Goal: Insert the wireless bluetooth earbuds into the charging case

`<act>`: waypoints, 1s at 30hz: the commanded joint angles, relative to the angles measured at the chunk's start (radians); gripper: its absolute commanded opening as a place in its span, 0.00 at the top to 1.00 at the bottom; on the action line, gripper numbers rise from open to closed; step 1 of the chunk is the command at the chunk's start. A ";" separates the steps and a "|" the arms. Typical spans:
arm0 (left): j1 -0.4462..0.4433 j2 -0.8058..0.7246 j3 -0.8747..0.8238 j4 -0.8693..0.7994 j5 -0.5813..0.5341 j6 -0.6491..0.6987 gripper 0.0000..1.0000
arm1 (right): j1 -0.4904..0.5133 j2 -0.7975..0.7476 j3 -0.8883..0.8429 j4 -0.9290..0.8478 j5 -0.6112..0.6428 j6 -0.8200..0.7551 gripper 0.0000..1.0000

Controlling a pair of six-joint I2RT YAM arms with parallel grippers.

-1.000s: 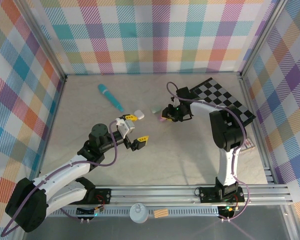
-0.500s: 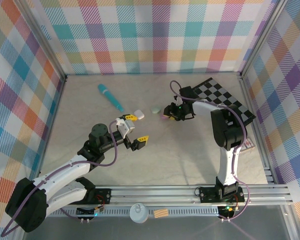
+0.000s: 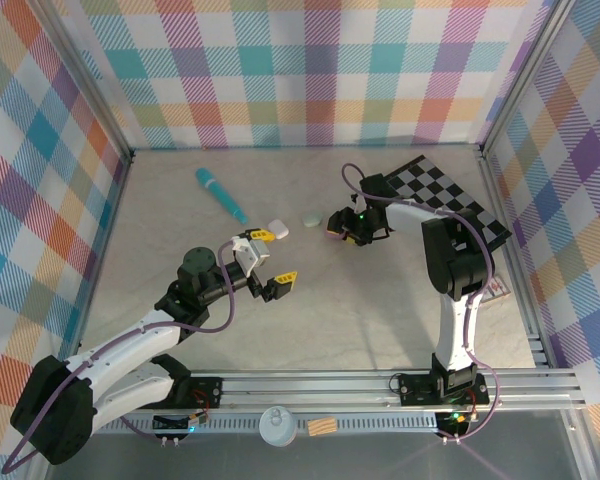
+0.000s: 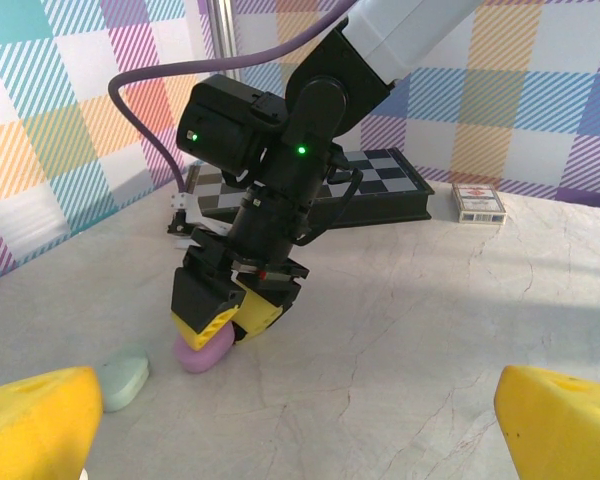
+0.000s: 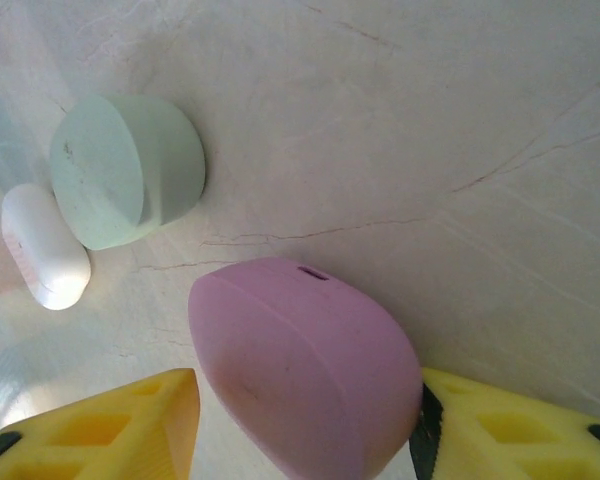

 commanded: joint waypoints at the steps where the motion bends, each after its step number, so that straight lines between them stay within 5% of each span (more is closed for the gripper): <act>1: -0.007 -0.013 0.020 0.017 0.009 0.011 0.00 | -0.006 -0.026 -0.017 -0.045 0.044 -0.010 0.38; 8: 0.006 -0.012 0.015 0.014 -0.098 0.009 0.00 | -0.010 -0.115 -0.043 -0.091 0.114 -0.039 0.18; 14: 0.054 -0.035 -0.004 -0.003 -0.433 -0.024 0.00 | -0.024 -0.279 -0.129 -0.082 0.208 -0.088 0.04; 20: 0.129 -0.063 -0.042 -0.092 -0.726 -0.047 0.00 | -0.041 -0.609 -0.342 0.066 0.558 -0.233 0.01; 24: 0.185 -0.070 -0.078 -0.114 -0.820 -0.069 0.00 | -0.050 -0.779 -0.494 0.246 0.757 -0.450 0.01; 27: 0.255 -0.054 -0.114 -0.093 -0.815 -0.100 0.00 | -0.074 -0.848 -0.639 0.456 0.766 -0.599 0.01; 30: 0.322 -0.012 -0.161 -0.006 -0.782 -0.110 0.00 | -0.133 -0.839 -0.703 0.527 0.741 -0.576 0.01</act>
